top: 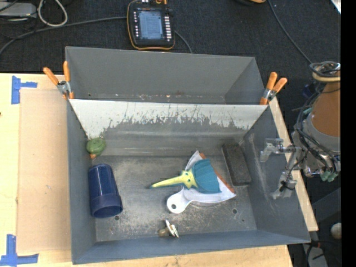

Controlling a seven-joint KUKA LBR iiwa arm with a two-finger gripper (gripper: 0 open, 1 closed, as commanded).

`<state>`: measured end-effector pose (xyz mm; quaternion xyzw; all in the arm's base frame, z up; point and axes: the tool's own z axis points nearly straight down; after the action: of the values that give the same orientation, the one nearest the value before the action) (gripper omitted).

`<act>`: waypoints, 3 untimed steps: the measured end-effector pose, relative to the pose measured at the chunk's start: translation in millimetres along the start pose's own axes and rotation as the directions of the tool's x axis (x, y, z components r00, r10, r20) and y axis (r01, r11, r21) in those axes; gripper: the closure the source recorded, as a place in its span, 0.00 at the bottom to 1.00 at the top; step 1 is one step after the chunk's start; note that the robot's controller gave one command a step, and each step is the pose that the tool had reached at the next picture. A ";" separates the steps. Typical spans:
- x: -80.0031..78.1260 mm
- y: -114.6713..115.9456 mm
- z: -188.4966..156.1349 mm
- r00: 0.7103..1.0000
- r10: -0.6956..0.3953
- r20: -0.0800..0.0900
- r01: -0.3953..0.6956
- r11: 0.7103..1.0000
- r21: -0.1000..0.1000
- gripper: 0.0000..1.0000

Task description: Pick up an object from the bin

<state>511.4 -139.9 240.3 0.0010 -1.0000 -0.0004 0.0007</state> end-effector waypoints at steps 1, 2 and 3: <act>-20.4 0.5 100.0 0.875 0.485 0.003 -0.485 0.875 -0.002 0.00; -32.2 61.9 99.3 0.978 0.207 0.001 -0.207 0.978 0.000 0.00; -42.4 30.1 117.1 0.895 0.445 -0.003 -0.445 0.895 0.001 0.00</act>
Offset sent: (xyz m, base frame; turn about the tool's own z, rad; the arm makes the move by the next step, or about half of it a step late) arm 0.0409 0.1104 -0.0803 -0.2702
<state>553.6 -109.6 123.2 -0.2276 -0.9737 -0.0001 0.0025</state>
